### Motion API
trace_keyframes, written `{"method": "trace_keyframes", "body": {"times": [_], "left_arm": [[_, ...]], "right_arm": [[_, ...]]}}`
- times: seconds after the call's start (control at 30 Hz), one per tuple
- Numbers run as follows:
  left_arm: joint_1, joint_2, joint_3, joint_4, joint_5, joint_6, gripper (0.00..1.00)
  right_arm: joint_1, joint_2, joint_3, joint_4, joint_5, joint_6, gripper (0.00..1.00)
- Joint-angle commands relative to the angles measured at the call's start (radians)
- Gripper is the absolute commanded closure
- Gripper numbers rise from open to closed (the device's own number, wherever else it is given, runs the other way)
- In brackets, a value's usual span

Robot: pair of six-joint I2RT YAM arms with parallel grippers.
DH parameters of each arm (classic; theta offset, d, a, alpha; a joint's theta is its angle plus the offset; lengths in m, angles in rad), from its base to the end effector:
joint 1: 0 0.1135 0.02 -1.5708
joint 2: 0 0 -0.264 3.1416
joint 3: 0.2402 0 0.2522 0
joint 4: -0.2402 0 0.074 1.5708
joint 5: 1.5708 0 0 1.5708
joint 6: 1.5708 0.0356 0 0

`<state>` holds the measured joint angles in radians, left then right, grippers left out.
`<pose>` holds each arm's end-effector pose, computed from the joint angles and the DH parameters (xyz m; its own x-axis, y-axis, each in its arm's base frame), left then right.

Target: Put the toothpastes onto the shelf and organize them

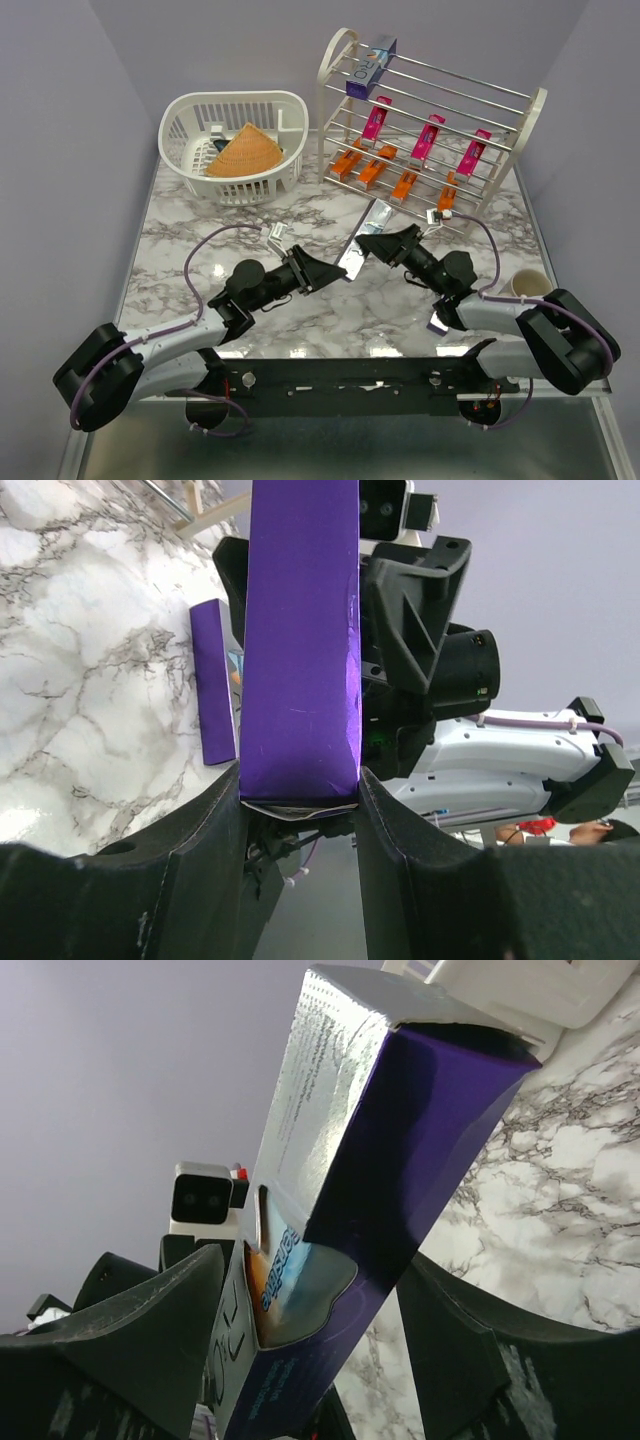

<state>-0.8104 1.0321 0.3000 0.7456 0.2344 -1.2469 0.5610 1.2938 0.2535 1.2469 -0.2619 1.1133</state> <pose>0.1425 -0.1618 0.2225 -0.8169 -0.4791 -0.3212 0.2841 0.1505 -0.9469 0.1895 0.1299 0.2087 -0.5768 0.6610 -0.4800 -0.4776 0.2038 0.8546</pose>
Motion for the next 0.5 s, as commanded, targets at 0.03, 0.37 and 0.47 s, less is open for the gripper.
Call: {"method": "trace_keyframes", "body": {"times": [0.03, 0.37, 0.47], "left_arm": [[-0.013, 0.028, 0.030, 0.103, 0.071, -0.019, 0.68], [-0.018, -0.006, 0.048, -0.050, 0.023, 0.093, 0.41], [-0.016, -0.053, 0.082, -0.205, -0.047, 0.182, 0.22]], "right_arm": [[-0.015, 0.053, 0.009, 0.120, -0.014, 0.031, 0.27], [-0.027, 0.019, -0.011, 0.126, -0.023, 0.019, 0.48], [-0.027, -0.033, -0.013, 0.051, -0.007, 0.000, 0.51]]}}
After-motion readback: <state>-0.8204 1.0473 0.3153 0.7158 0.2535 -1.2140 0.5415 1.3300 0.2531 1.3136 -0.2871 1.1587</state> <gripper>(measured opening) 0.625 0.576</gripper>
